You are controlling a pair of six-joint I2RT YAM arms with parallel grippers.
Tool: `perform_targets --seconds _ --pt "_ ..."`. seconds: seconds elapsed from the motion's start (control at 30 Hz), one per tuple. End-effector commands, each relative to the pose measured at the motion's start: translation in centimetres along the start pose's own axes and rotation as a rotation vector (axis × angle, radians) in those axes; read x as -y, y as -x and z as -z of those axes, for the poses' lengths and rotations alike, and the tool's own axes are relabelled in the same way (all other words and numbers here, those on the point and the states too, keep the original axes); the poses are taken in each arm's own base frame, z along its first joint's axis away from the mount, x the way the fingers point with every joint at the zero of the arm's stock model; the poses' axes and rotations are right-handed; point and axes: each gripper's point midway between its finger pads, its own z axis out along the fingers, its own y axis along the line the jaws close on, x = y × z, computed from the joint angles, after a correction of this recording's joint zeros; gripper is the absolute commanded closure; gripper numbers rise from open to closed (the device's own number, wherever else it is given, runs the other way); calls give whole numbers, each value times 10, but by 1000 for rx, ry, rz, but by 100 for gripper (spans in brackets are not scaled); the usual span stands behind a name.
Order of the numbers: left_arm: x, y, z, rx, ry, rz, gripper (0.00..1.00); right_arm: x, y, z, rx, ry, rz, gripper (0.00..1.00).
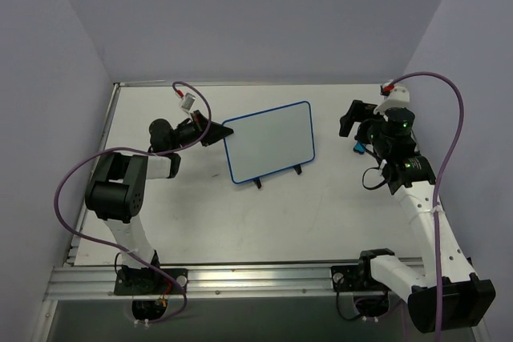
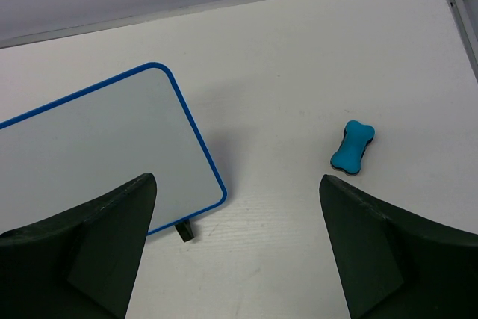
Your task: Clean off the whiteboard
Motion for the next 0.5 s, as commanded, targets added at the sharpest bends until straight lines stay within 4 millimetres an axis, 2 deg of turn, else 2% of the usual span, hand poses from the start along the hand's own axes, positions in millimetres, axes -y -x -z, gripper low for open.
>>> perform_targets --seconds 0.0,0.47 --pt "36 50 -2 158 -149 -364 98 -11 27 9 72 35 15 13" --pt "17 35 6 232 -12 -372 97 -15 26 8 72 50 18 13"
